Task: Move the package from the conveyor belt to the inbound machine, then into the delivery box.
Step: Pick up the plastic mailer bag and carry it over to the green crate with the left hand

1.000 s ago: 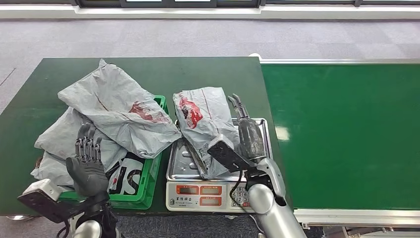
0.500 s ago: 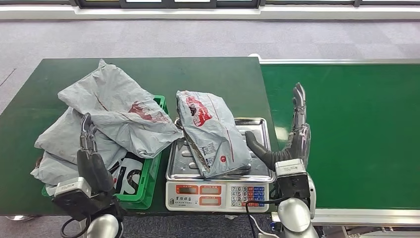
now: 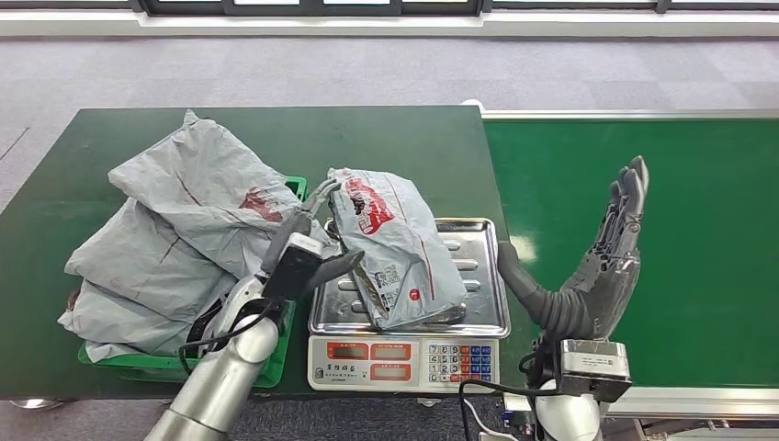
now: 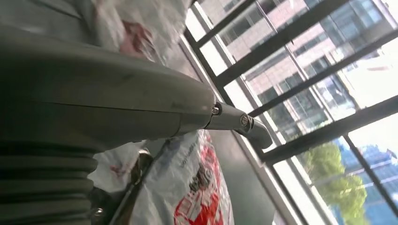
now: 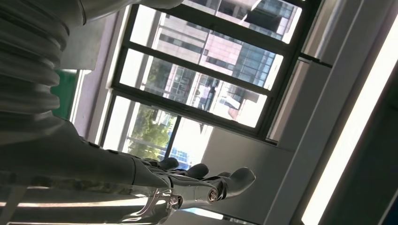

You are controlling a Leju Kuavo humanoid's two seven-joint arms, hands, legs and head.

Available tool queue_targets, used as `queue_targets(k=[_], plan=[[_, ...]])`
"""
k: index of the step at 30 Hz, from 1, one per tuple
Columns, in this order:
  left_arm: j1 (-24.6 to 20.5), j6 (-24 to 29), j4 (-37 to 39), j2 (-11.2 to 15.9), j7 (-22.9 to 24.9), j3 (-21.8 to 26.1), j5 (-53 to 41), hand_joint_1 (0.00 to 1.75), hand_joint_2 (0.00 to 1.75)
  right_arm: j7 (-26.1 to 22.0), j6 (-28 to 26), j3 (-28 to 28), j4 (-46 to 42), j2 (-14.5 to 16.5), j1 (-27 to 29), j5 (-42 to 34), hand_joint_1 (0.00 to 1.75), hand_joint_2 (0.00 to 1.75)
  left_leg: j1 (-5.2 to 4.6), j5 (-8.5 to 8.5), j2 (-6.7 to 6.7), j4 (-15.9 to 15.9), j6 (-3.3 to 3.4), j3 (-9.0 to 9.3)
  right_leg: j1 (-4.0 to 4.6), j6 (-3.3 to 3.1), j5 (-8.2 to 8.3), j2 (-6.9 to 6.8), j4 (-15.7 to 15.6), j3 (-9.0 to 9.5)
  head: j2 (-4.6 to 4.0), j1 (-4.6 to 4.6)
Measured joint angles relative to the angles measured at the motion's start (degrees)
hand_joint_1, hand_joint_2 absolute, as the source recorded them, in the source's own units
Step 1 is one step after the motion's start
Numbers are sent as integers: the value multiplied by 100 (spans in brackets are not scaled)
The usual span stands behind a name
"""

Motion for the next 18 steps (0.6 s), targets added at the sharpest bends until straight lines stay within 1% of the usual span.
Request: queue_targets(k=[4,7,10,16,18], plan=[[-801,-199,1124,-51,-47,-462,-223,0,175,-25,-6,0,12,-32,-41,-27,0,175,0,0,1,1,0,-1,0,0,2,1,0,-1,0,0],[-1223,-295,1776,-168,-9,-792,-339,0,175,-23,2,0,46,-60,-69,-56,0,175,0,0,0,1,0,-2,0,0,2,1,0,0,0,0],[-1467,-332,2250,-292,36,-1045,-386,0,175,-23,2,0,83,-77,-67,-57,0,175,0,-1,1,0,0,-3,0,0,1,1,0,-2,0,0],[-1732,-580,2941,-459,62,-1370,-384,0,175,-23,-7,0,117,-100,-58,-57,0,175,0,-1,-1,-1,0,-4,1,-1,0,0,0,-3,0,0],[-1785,-651,3117,-497,61,-1447,-375,87,175,-24,-4,0,119,-104,-43,-57,0,175,0,-1,-1,-1,0,-3,1,-1,0,0,0,-2,0,0]])
